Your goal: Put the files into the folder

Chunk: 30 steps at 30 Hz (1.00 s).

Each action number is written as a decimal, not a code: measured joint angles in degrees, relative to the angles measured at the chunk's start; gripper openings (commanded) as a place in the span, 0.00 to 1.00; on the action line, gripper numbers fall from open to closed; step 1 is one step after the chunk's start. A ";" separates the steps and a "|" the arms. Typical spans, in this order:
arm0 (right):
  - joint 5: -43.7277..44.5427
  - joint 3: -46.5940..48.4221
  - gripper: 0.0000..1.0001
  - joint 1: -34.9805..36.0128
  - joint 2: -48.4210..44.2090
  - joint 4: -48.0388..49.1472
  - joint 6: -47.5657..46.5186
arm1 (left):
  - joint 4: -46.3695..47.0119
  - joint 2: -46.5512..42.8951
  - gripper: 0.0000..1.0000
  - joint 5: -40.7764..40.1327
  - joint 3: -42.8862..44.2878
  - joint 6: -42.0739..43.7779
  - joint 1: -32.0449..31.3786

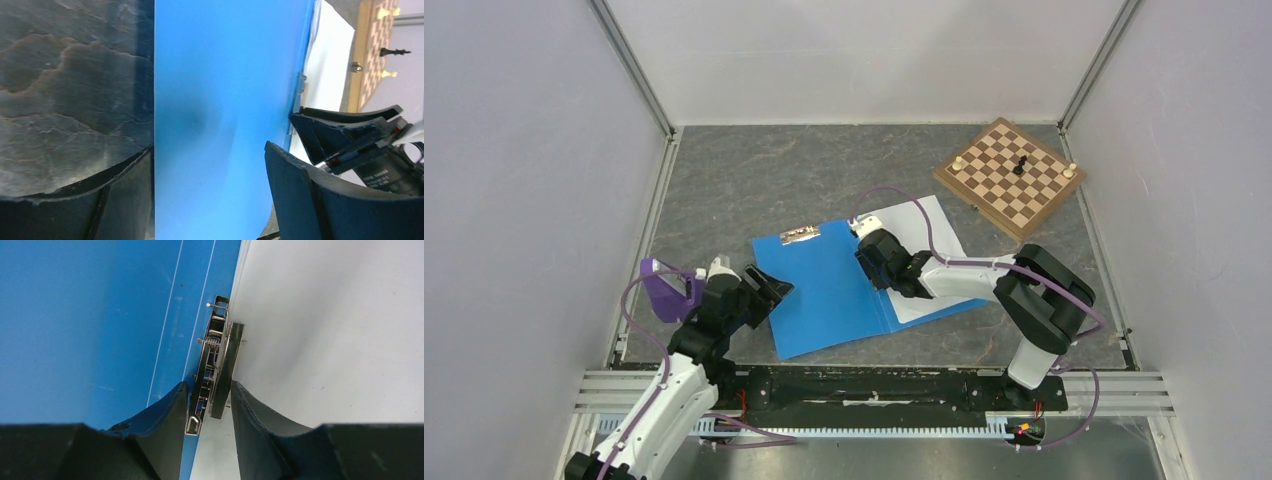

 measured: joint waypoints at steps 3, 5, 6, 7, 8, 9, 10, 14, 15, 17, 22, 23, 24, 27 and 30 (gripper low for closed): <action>-0.35 -0.17 0.39 -0.24 0.00 0.22 0.20 | 1.68 0.22 0.82 1.64 0.35 0.00 0.00; -0.55 -0.26 0.39 -0.28 0.00 0.44 0.26 | 2.10 0.44 0.83 2.38 1.14 0.02 0.00; -0.57 -0.33 0.39 -0.33 0.00 0.55 0.26 | 2.19 0.44 0.82 2.82 1.75 0.02 0.00; -0.68 -0.44 0.39 -0.35 0.00 0.74 0.31 | 2.23 0.44 0.83 3.15 2.34 0.02 0.00; -0.79 -0.55 0.39 -0.37 -0.02 0.92 0.39 | 2.34 0.44 0.83 3.50 3.19 0.04 0.00; -0.92 -0.61 0.39 -0.39 -0.04 1.07 0.46 | 2.45 0.48 0.83 3.69 4.22 0.07 0.00; -1.25 -0.63 0.39 -0.39 -0.04 1.09 0.61 | 2.51 0.59 0.83 4.17 5.27 0.09 0.00; -2.69 -0.66 0.37 -0.76 -0.15 1.14 1.84 | 3.72 2.51 0.83 6.23 9.64 1.01 0.00; -3.37 -0.66 0.37 -0.85 -0.15 1.20 2.58 | 4.20 4.00 0.83 7.32 11.21 1.62 0.00; -4.85 -0.68 0.37 -0.94 -0.15 1.44 4.13 | 5.14 6.88 0.83 9.20 13.68 2.49 0.00; -9.57 -1.55 0.37 -1.03 -0.26 4.76 9.27 | 6.84 14.27 0.83 13.90 20.52 4.68 0.00; -10.38 -1.68 0.37 -1.03 -0.26 5.31 10.05 | 6.80 15.34 0.83 14.71 21.99 5.29 0.00; -11.47 -1.88 0.38 -1.03 -0.26 6.12 11.21 | 6.84 16.37 0.83 15.47 23.45 5.92 0.00; -14.84 -2.56 0.38 -0.96 -0.26 8.26 14.64 | 7.28 18.86 0.83 17.40 27.17 7.41 -0.02; -17.59 -2.99 0.38 -0.74 -0.24 10.03 17.40 | 8.20 21.49 0.83 18.56 29.92 8.55 -0.63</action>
